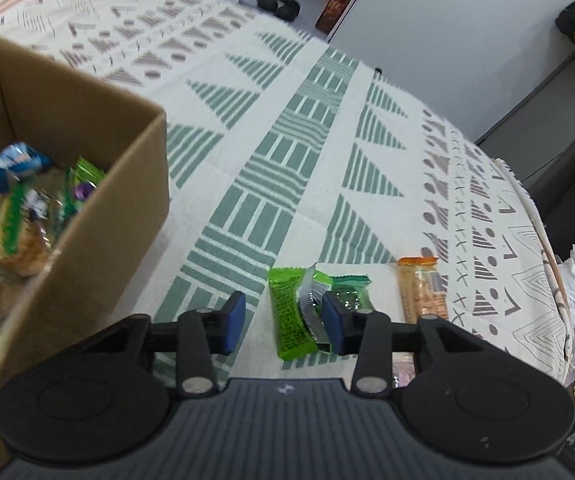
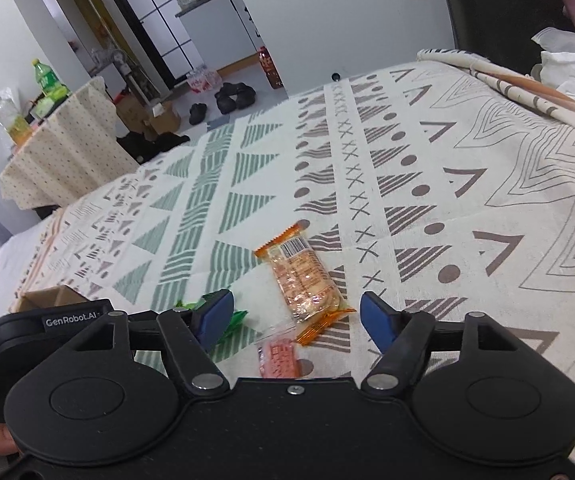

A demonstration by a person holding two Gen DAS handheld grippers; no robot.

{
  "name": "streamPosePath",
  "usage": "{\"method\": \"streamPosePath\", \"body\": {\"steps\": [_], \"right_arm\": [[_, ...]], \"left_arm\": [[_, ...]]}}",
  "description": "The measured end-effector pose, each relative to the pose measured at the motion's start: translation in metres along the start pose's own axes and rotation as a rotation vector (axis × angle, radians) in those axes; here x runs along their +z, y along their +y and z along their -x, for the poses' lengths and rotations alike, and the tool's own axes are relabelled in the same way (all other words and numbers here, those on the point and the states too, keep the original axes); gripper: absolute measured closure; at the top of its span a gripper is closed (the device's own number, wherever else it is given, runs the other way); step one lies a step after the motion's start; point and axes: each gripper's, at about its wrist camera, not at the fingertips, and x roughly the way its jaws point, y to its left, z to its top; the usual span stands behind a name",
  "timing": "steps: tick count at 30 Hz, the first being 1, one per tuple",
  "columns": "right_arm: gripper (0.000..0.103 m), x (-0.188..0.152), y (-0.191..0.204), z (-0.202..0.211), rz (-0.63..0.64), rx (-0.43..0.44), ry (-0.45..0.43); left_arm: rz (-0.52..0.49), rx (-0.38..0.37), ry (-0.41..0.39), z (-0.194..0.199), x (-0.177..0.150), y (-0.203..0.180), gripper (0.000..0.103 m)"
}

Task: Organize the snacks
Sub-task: 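Grasp the green packet with the left tool while the right tool grasps the orange cracker pack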

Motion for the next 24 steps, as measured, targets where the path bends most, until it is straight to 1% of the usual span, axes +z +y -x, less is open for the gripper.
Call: {"method": "streamPosePath", "body": {"steps": [3, 8, 11, 15, 18, 21, 22, 23, 24], "right_arm": [[0.037, 0.001, 0.001, -0.014, 0.021, -0.03, 0.011], [0.037, 0.003, 0.002, -0.031, 0.024, -0.048, 0.014], [0.037, 0.001, 0.004, -0.041, 0.036, -0.057, 0.021], [0.037, 0.0, 0.007, -0.054, 0.054, -0.064, 0.046], [0.037, -0.001, 0.009, -0.061, 0.074, -0.078, 0.051], [0.037, -0.005, 0.009, -0.068, 0.071, -0.082, 0.072], [0.038, -0.006, 0.011, -0.068, 0.086, -0.09, 0.071], [0.041, -0.007, 0.013, -0.069, 0.107, -0.1, 0.074], [0.046, -0.007, 0.016, -0.07, 0.124, -0.101, 0.079]], "left_arm": [[0.016, -0.029, 0.018, -0.009, 0.001, -0.001, 0.062], [0.04, -0.049, 0.065, -0.022, 0.003, -0.006, 0.062], [0.02, -0.042, 0.071, -0.024, -0.002, -0.012, 0.062], [0.049, -0.045, 0.081, -0.027, 0.0, -0.009, 0.062], [0.028, -0.033, 0.086, -0.03, 0.002, -0.014, 0.062], [0.04, -0.029, 0.085, -0.032, 0.003, -0.015, 0.062], [0.04, -0.028, 0.083, -0.032, 0.002, -0.015, 0.063], [0.036, -0.024, 0.08, -0.032, 0.002, -0.015, 0.066], [0.029, -0.02, 0.076, -0.031, 0.001, -0.016, 0.067]]}}
